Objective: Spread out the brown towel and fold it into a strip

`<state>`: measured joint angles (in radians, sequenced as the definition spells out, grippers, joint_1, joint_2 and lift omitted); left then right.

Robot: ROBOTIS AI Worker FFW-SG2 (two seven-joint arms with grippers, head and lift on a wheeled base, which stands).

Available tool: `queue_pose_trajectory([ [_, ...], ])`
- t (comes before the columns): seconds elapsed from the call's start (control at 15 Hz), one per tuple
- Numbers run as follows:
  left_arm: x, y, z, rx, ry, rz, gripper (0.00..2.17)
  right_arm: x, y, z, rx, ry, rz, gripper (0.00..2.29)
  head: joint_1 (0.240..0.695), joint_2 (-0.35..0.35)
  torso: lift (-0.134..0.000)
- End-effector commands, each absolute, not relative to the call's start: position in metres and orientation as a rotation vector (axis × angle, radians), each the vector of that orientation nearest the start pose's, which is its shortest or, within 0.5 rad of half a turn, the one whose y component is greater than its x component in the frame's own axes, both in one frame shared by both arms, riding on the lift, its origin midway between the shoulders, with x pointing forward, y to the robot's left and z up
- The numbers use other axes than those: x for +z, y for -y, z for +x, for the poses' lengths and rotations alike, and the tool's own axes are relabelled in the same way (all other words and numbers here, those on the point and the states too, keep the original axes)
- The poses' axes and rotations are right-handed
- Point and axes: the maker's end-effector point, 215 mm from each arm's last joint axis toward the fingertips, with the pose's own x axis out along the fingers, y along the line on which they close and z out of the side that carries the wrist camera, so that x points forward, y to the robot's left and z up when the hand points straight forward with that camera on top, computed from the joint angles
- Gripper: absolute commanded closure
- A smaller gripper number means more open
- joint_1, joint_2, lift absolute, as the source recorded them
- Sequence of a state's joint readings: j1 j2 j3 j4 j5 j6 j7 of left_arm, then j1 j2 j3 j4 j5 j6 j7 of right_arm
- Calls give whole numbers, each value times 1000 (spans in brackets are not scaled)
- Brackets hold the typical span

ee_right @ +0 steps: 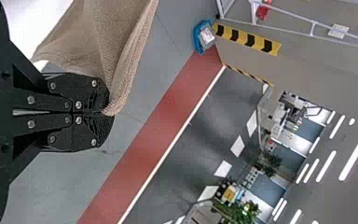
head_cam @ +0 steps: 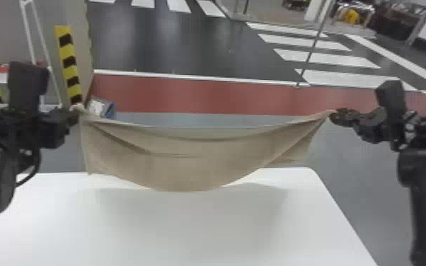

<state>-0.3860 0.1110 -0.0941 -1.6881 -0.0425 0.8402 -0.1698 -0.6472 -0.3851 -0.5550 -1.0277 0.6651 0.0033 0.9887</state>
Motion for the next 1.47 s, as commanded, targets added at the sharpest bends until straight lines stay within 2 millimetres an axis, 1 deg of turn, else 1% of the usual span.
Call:
queue_pose_trajectory([
  [0.0, -279, -200, 665, -194, -337, 115, 2007, -243, 542, 653, 264, -304, -534, 1956, 527, -261, 0],
  [0.07, -291, -210, 642, -184, -350, 96, 2007, -257, 542, 634, 292, -316, -535, 1956, 519, -266, 0],
  [0.13, -310, -218, 615, -178, -390, 83, 2007, -276, 543, 609, 330, -341, -525, 1956, 518, -269, 0],
  [0.27, -359, -226, 548, -195, -468, 72, 2007, -336, 548, 547, 406, -435, -524, 1956, 572, -276, 0],
  [0.33, -382, -232, 520, -192, -506, 79, 2007, -361, 545, 522, 444, -478, -536, 1956, 612, -285, 0],
  [0.4, -407, -228, 497, -206, -536, 93, 2007, -387, 539, 500, 486, -522, -547, 1956, 652, -294, 0],
  [0.47, -423, -225, 481, -217, -552, 106, 2007, -406, 534, 482, 525, -556, -550, 1956, 692, -303, 0],
  [0.53, -440, -220, 467, -230, -575, 115, 2007, -424, 528, 465, 565, -597, -550, 1956, 695, -321, 0],
  [0.6, -451, -218, 456, -237, -589, 121, 2010, -438, 523, 452, 595, -627, -554, 1956, 695, -330, 0],
  [0.73, -466, -219, 443, -238, -614, 133, 2013, -453, 516, 437, 638, -664, -542, 1956, 695, -346, 0],
  [0.93, -474, -222, 433, -230, -634, 144, 2013, -466, 509, 421, 689, -707, -529, 1956, 695, -350, 0],
  [1.0, -478, -226, 429, -221, -642, 162, 2013, -473, 504, 414, 717, -729, -529, 1956, 695, -350, 0],
  [1.07, -478, -229, 428, -211, -644, 167, 2013, -479, 498, 409, 743, -746, -524, 1956, 695, -350, 0],
  [1.13, -477, -238, 430, -186, -640, 186, 2013, -487, 492, 401, 770, -767, -514, 1956, 695, -350, 0],
  [1.27, -472, -255, 435, -151, -637, 204, 2013, -508, 486, 387, 787, -839, -494, 1956, 695, -339, 0],
  [1.33, -473, -258, 434, -145, -642, 211, 2013, -524, 483, 377, 800, -899, -489, 1956, 695, -331, 0],
  [1.4, -473, -258, 434, -150, -642, 219, 2013, -535, 480, 370, 818, -945, -506, 1956, 695, -321, 0],
])
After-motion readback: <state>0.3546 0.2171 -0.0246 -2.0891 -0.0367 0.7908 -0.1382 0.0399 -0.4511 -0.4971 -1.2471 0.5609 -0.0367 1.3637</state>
